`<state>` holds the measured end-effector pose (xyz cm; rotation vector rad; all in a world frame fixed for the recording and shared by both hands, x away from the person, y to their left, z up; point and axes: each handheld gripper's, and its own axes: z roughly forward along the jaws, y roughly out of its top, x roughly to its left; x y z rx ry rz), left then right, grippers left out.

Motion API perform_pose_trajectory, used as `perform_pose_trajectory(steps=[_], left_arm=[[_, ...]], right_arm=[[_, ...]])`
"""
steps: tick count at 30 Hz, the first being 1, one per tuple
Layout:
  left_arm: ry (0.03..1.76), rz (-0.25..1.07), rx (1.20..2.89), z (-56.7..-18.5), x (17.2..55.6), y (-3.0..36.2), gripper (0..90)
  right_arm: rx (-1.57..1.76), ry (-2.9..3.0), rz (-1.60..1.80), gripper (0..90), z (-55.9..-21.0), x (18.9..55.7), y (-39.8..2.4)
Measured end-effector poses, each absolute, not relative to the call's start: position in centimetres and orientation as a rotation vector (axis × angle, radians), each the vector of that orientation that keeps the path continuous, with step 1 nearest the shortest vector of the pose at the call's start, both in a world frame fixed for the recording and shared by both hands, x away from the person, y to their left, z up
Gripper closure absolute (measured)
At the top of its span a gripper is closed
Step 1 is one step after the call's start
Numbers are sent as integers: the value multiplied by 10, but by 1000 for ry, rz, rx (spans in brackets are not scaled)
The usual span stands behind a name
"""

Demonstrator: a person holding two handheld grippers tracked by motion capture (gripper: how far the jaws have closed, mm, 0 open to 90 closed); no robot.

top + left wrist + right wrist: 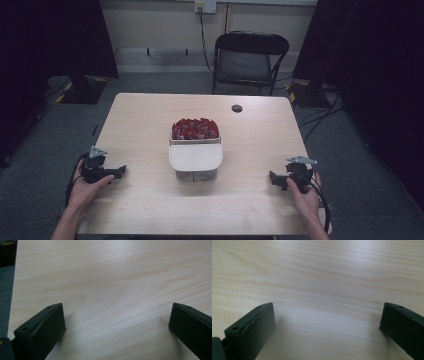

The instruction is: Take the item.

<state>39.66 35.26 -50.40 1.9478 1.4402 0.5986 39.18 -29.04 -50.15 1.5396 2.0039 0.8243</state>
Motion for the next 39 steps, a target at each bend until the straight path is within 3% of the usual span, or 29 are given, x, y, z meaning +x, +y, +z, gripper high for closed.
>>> perform_pose_trajectory(steps=[8,13,23,39], left_arm=[[1441,598,1949,-504,397,353,1],[1438,578,1961,-498,396,351,168],[1452,525,1905,-488,396,350,179],[1327,559,1917,-465,394,323,183]], right_arm=[[1545,2000,823,0,-502,392,-290],[1543,2001,823,0,-502,392,-290],[1543,2002,824,0,-502,392,-290],[1538,2007,825,0,-502,392,-290]])
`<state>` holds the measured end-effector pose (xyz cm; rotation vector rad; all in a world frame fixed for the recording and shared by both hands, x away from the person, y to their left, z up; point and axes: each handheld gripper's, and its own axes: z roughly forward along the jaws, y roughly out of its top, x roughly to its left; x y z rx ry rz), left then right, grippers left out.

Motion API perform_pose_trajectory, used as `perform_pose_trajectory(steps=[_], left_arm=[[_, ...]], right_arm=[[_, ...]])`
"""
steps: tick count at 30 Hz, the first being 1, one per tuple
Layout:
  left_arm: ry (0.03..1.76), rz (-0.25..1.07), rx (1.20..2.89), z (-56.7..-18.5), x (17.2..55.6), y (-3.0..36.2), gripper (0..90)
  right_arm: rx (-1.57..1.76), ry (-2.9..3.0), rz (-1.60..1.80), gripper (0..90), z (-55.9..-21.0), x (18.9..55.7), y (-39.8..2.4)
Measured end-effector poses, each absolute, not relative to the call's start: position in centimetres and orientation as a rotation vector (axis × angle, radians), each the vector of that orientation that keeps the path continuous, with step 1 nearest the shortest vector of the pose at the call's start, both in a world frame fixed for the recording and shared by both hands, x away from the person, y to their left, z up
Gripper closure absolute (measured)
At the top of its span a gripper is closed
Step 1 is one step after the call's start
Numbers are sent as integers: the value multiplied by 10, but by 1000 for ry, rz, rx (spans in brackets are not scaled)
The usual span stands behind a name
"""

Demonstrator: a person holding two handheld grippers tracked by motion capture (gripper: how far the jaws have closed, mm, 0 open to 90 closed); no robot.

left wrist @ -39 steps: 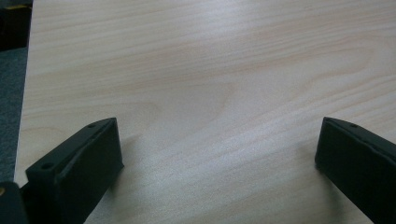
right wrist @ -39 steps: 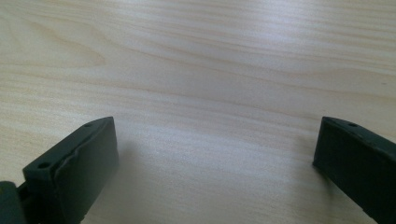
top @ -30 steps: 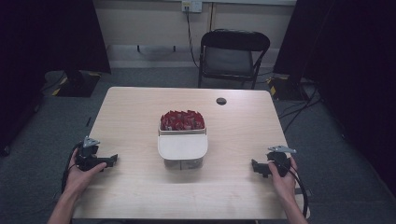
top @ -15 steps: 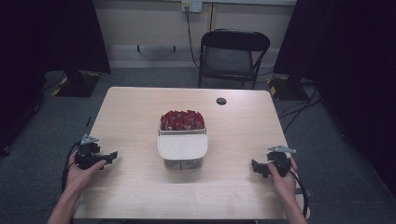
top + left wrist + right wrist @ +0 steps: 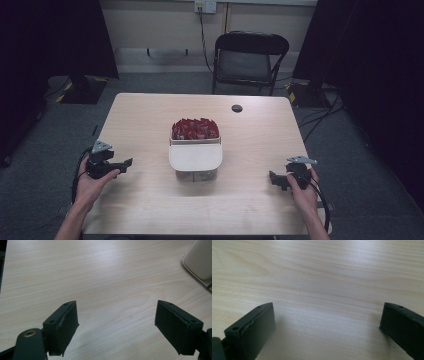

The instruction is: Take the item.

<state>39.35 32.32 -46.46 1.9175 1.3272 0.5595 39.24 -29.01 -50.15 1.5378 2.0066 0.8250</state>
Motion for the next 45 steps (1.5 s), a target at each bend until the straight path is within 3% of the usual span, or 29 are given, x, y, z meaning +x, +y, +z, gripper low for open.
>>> perform_pose_trajectory(steps=[22,45], left_arm=[[1215,526,1811,-430,391,302,186],[1021,500,1825,-394,389,260,203]], right_arm=[[1536,2009,825,0,-501,392,-290],[1533,2012,827,0,-502,392,-290]])
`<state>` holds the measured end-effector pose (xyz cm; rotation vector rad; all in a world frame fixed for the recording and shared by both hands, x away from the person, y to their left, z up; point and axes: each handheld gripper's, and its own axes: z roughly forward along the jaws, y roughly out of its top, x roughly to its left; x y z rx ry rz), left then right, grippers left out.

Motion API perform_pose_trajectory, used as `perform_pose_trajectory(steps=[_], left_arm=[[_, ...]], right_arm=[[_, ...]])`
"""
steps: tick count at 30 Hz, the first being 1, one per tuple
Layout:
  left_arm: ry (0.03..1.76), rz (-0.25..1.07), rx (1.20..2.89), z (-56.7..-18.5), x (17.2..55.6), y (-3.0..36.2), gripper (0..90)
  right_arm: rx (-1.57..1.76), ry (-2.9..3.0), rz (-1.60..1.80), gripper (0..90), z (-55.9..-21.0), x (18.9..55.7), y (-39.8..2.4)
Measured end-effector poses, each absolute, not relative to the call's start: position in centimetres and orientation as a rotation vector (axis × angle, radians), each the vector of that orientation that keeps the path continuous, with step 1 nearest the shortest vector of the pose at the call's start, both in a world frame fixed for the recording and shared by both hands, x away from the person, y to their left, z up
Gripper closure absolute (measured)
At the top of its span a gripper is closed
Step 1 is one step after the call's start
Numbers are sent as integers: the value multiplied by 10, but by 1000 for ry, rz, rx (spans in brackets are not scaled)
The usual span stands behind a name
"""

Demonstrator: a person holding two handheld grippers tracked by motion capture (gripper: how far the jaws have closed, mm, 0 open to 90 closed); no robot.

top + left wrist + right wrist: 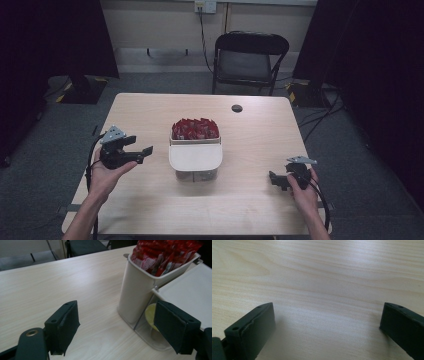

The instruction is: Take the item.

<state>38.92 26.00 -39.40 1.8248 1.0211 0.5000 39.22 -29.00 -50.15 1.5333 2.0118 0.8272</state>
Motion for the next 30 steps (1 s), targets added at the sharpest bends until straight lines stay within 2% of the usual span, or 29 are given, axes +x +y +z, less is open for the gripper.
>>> perform_pose_trajectory(steps=[5,7,30], left_arm=[[1003,497,1828,-390,391,254,209],[999,490,1831,-388,394,252,242],[894,456,1826,-362,408,223,282]], right_arm=[[1533,2012,827,0,-502,392,-290],[1533,2012,827,0,-502,392,-290],[1533,2012,827,0,-502,392,-290]])
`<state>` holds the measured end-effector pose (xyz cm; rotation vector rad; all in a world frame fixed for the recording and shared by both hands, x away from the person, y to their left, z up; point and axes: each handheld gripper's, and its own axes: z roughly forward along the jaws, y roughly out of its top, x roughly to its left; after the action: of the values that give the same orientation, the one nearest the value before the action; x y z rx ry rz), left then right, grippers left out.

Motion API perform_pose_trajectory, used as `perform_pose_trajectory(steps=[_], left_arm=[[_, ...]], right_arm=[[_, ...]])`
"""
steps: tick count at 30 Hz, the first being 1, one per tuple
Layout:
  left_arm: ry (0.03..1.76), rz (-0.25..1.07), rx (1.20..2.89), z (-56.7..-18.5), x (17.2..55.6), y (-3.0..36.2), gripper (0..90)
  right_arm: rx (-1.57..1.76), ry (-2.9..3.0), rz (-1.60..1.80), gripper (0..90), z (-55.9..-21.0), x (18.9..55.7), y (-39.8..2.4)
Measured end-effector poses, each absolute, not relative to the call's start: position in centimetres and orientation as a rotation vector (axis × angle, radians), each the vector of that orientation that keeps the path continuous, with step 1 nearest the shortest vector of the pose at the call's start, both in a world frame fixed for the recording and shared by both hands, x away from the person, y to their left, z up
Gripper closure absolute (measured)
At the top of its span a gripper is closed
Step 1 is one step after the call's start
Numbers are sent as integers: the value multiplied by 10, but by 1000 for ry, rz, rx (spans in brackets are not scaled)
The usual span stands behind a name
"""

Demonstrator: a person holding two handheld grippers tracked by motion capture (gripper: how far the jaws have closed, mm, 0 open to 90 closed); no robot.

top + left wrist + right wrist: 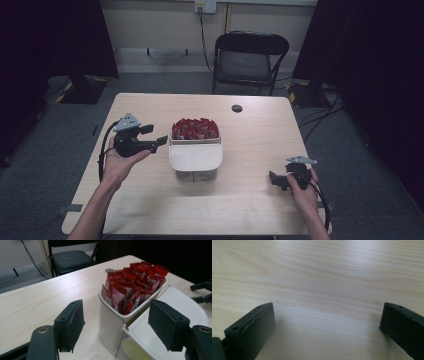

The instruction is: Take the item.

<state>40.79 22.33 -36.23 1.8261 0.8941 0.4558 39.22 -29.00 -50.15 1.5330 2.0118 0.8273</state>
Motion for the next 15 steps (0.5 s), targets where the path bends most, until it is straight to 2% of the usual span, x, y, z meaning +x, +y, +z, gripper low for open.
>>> perform_pose_trajectory(steps=[15], left_arm=[[853,414,1810,-364,424,195,276]], right_arm=[[1533,2012,827,0,-502,392,-290]])
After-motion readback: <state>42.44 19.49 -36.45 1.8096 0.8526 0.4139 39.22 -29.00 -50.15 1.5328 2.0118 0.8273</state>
